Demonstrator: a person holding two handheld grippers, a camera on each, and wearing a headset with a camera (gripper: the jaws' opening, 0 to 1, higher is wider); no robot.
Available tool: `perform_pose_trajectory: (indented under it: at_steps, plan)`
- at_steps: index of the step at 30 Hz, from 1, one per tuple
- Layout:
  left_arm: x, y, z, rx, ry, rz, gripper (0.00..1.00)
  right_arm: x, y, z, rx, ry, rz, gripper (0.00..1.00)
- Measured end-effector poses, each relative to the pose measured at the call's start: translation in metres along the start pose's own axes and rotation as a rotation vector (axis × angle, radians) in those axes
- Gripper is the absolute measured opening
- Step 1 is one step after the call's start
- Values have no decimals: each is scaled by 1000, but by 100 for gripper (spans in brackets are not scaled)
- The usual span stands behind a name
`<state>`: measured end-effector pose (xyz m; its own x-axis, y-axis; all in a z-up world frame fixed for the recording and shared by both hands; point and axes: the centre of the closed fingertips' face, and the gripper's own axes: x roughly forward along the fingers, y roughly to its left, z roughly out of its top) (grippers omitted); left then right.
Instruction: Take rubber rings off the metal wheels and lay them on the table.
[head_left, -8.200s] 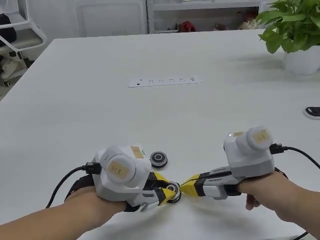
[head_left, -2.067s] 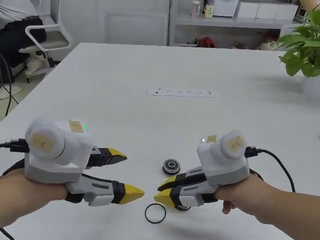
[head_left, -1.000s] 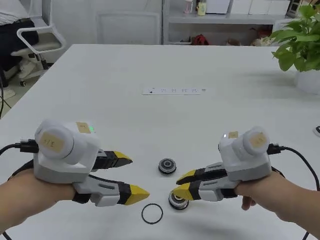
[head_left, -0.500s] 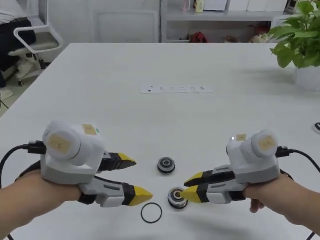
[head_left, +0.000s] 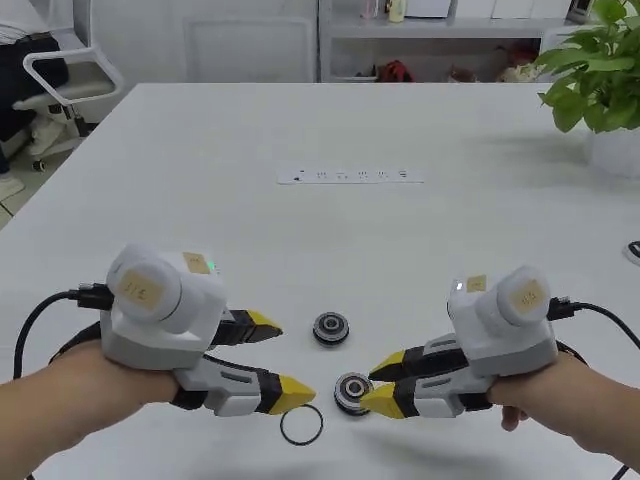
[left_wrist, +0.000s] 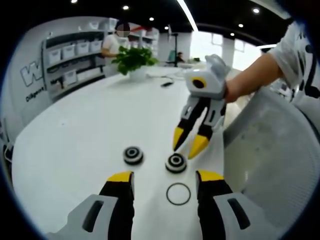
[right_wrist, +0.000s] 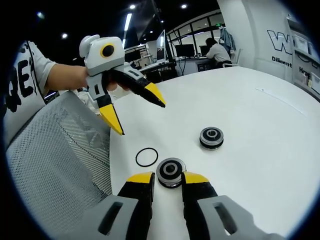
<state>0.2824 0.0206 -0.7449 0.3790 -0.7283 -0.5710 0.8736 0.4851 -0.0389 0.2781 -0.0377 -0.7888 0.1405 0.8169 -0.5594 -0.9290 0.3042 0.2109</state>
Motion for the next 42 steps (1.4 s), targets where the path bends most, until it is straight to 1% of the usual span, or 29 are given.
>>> perform_pose_trajectory:
  at_steps: [8,14,21,30,42]
  plan:
    - [10,-4,1,6,9,-17,50,-1,-5,-5,4,3,-10,21]
    - [19,-8,1,15,21,-34,48,0,-5,-9,3,6,-10,22]
    - [29,-12,1,22,35,-56,45,2,-4,-12,-17,18,-4,22]
    - [40,-17,-2,35,50,-78,42,6,-4,-14,-19,21,-2,22]
    - [53,-21,-2,52,60,-97,36,8,-6,-17,-33,32,-9,19]
